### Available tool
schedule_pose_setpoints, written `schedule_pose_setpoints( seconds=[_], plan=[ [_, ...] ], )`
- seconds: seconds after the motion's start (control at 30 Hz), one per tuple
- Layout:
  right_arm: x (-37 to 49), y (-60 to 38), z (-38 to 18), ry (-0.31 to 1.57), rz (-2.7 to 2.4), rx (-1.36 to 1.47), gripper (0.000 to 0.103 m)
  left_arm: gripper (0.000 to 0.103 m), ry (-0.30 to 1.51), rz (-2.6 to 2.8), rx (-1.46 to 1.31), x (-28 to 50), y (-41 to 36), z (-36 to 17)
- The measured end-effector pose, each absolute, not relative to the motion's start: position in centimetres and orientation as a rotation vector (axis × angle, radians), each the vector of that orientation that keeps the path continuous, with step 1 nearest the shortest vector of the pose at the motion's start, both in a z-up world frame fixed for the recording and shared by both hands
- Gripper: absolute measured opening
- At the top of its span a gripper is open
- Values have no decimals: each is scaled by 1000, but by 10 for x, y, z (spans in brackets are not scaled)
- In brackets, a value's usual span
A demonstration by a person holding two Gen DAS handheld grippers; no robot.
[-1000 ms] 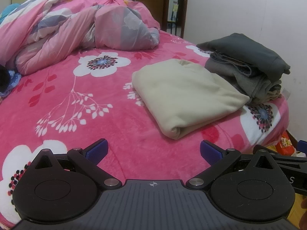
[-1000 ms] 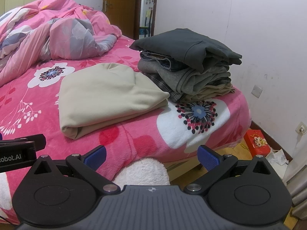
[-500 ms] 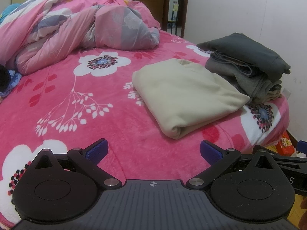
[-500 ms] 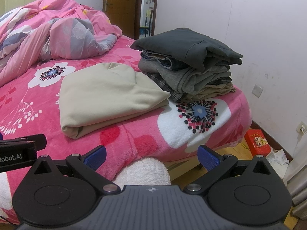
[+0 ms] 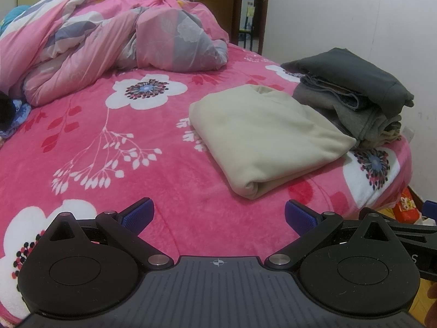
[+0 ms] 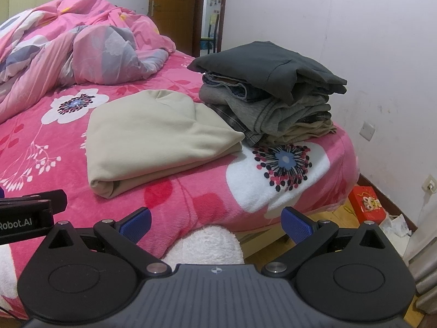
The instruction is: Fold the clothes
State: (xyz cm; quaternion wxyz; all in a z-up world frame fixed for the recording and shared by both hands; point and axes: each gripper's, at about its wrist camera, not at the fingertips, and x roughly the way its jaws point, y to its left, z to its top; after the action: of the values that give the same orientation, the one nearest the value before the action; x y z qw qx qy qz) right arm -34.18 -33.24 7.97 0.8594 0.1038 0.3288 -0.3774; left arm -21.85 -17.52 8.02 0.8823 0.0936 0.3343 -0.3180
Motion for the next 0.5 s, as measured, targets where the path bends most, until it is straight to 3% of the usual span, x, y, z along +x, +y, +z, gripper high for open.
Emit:
schedule_pose_setpoints(
  seconds=[0.5],
  plan=[
    [-340,-331,80,692,-789,214,103,103,696,-661,194,-218,-173,81]
  ],
)
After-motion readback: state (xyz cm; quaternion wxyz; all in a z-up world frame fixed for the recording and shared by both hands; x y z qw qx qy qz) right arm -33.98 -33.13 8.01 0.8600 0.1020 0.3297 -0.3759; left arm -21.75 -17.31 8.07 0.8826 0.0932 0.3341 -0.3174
